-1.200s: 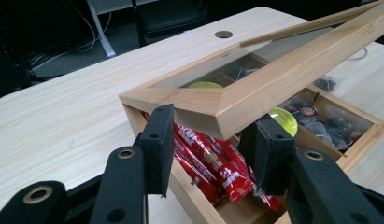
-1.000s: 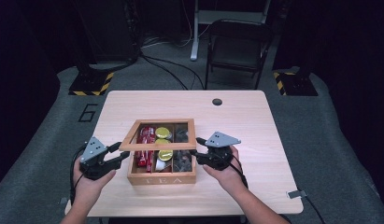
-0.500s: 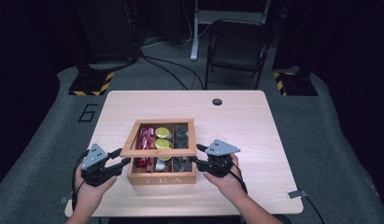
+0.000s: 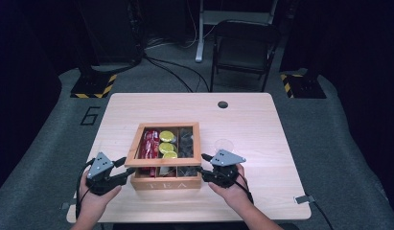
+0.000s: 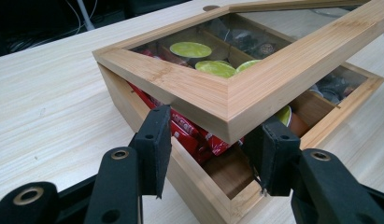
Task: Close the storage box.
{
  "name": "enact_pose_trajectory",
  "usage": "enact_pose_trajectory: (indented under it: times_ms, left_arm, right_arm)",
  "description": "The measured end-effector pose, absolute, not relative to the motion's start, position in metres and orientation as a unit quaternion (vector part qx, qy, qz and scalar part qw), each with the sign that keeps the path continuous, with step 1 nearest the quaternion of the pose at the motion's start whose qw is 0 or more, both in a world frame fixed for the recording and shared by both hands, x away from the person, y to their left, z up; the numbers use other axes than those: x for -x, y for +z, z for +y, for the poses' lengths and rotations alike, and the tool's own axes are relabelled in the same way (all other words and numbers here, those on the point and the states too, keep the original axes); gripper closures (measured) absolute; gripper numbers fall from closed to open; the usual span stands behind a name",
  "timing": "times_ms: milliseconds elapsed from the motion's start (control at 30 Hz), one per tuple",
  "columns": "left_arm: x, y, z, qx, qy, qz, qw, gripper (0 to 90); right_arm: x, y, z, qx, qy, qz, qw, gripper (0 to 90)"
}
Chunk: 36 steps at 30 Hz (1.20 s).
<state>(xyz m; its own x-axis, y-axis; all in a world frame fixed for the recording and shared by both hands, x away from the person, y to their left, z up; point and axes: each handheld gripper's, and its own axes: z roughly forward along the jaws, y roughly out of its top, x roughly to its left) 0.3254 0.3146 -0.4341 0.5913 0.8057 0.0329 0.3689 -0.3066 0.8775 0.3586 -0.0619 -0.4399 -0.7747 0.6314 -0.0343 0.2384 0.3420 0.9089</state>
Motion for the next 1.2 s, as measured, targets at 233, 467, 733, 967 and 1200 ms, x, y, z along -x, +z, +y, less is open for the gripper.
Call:
enact_pose_trajectory:
  times_ms: [233, 467, 733, 967, 1200]
  left_arm:
    - [-0.325, -0.439, 0.314, -0.782, 0.240, 0.374, 0.437, 51.6]
    - [-0.325, -0.446, 0.314, -0.786, 0.234, 0.375, 0.433, 51.5]
    - [-0.326, -0.451, 0.311, -0.792, 0.226, 0.372, 0.429, 51.5]
    - [-0.325, -0.453, 0.312, -0.801, 0.221, 0.366, 0.419, 51.4]
    - [-0.321, -0.457, 0.315, -0.802, 0.220, 0.365, 0.419, 51.3]
  right_arm:
    - [-0.355, -0.444, -0.062, -0.273, 0.497, 0.803, 0.186, 52.5]
    - [-0.352, -0.449, -0.063, -0.269, 0.490, 0.809, 0.183, 52.5]
    - [-0.349, -0.453, -0.062, -0.268, 0.483, 0.814, 0.182, 52.5]
    - [-0.349, -0.456, -0.062, -0.268, 0.477, 0.818, 0.179, 52.5]
    - [-0.349, -0.460, -0.061, -0.271, 0.470, 0.823, 0.172, 52.4]
